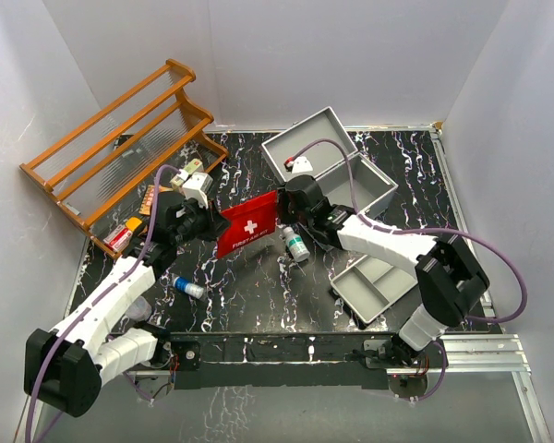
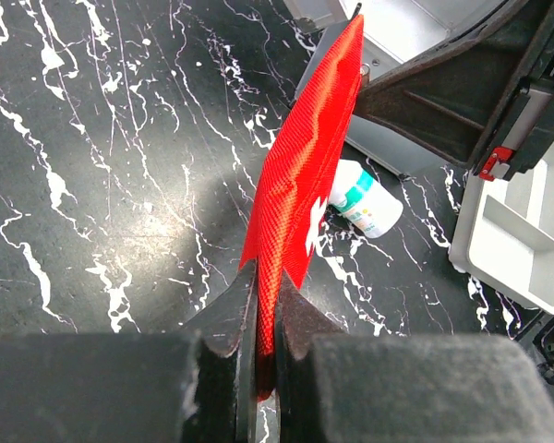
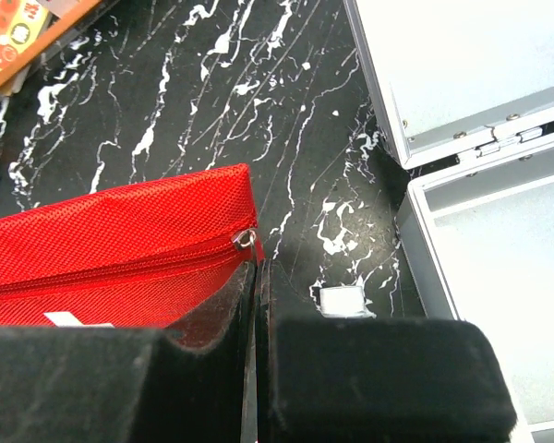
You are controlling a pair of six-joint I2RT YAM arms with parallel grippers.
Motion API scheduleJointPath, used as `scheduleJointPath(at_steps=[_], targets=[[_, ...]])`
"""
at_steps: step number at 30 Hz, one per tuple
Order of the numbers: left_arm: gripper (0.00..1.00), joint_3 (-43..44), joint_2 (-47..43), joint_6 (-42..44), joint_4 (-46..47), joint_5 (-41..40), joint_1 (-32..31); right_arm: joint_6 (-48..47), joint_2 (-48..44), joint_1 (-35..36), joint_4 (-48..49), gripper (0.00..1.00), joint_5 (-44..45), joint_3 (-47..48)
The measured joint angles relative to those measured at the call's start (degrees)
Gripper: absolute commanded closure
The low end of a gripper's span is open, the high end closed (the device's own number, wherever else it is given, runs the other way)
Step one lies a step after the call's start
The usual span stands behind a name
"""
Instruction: Organize the medicine kit
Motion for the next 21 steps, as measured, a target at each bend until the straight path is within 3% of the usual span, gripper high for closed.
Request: scheduleJointPath(at_steps=[10, 15, 21], targets=[[1.00, 1.49, -3.30, 2.97, -1.20, 4.13, 0.02, -3.08, -6.56, -4.63, 5.40, 0.97, -13.53, -5.09], [1.00, 3.41, -6.01, 3.91, -2.05, 6.01, 0.04, -5.73, -11.93, -6.82, 6.73, 0.58, -21.44, -6.47], [1.00, 8.68, -7.48, 3.50, -2.36, 7.56, 0.07, -7.52, -21.16, -7.15, 8.26, 0.28, -25.40, -8.48]])
